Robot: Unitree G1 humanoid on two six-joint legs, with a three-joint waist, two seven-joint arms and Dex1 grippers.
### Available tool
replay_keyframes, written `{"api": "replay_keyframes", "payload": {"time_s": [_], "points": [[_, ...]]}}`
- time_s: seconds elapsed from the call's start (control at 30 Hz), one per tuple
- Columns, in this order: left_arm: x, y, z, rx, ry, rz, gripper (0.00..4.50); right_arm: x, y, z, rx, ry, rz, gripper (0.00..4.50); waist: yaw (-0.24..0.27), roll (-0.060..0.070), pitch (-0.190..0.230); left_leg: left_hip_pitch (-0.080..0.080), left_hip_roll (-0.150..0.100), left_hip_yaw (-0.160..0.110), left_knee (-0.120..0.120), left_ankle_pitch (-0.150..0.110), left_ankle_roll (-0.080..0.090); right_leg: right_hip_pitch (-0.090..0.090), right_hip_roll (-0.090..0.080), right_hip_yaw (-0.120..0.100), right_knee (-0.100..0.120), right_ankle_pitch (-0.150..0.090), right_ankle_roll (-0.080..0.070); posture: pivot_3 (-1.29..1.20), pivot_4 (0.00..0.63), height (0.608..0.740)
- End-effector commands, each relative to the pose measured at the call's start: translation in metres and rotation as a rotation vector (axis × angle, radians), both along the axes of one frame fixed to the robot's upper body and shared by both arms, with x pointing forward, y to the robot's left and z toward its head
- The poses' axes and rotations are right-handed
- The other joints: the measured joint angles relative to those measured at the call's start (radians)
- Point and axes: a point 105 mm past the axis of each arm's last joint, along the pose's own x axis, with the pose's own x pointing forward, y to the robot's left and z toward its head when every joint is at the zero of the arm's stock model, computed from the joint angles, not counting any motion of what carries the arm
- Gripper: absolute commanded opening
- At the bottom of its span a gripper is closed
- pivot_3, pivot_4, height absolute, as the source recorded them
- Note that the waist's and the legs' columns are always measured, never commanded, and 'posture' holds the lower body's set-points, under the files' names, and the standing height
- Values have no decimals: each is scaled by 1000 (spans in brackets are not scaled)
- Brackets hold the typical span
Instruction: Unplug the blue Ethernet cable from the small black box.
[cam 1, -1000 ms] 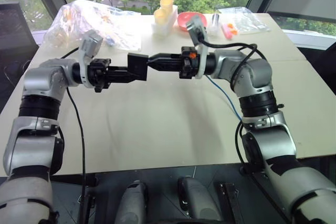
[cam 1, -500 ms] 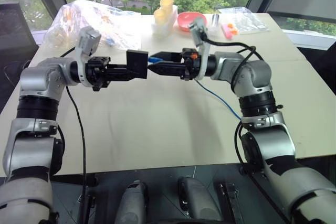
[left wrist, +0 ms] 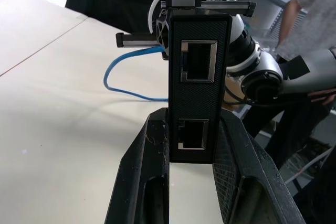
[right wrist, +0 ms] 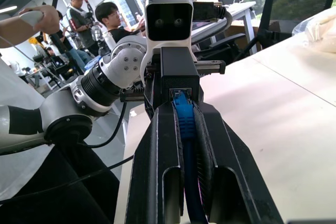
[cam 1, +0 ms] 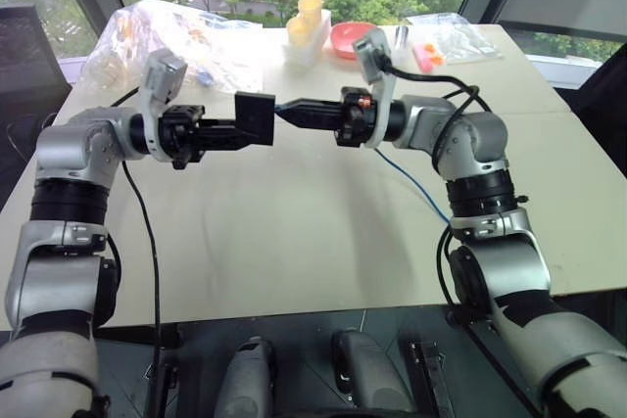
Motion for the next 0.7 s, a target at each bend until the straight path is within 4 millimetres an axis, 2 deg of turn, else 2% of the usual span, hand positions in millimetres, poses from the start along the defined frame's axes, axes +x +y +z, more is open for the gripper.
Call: {"api": "replay_keyframes", "payload": {"time_s": [0.03, 0.13, 0.3, 0.47, 0.53, 0.6, 0.7], "points": [[-2, 2, 11, -20, -51, -6, 542, -2, -1, 12, 36, -23, 8, 14, 0, 0, 0, 0, 0, 0, 0, 0, 0, 0, 0, 0, 0, 0, 0, 0, 150, 740], [-1, 9, 14, -19, -63, 23, 542, 4, -17, 11, 61, 27, -33, 14, 0, 0, 0, 0, 0, 0, 0, 0, 0, 0, 0, 0, 0, 0, 0, 0, 150, 740], [1, 24, 20, -20, -80, 78, 542, 9, -49, -3, 26, 60, -115, 14, 3, 0, 0, -1, 0, 0, 0, 0, 0, 0, 0, 0, -1, 0, 0, 0, 150, 740], [1, 27, 19, -13, -81, 97, 542, 11, -61, -11, 6, 58, -194, 14, -1, 0, 0, -1, 0, 0, 0, 0, 0, 0, 0, 0, -1, 0, 0, 0, 150, 740], [5, 24, 10, 20, -86, 115, 542, 38, -68, -28, -66, -3, -403, 14, -2, 0, 0, -1, 0, 0, 0, 0, 0, 0, 0, 0, -1, 0, 0, 0, 150, 740], [15, 14, -3, 56, -118, 160, 542, 76, -90, -66, -254, -48, -703, 14, -1, 0, 0, 0, 0, 0, 0, 0, 0, 0, 0, 0, 0, 0, 0, 0, 150, 740], [25, 1, -16, 76, -157, 203, 542, 100, -121, -99, -444, -115, -940, 14, 6, 0, -1, 2, -1, 0, 0, 0, 0, 3, -1, 0, -1, -2, -3, 0, 150, 740]]}}
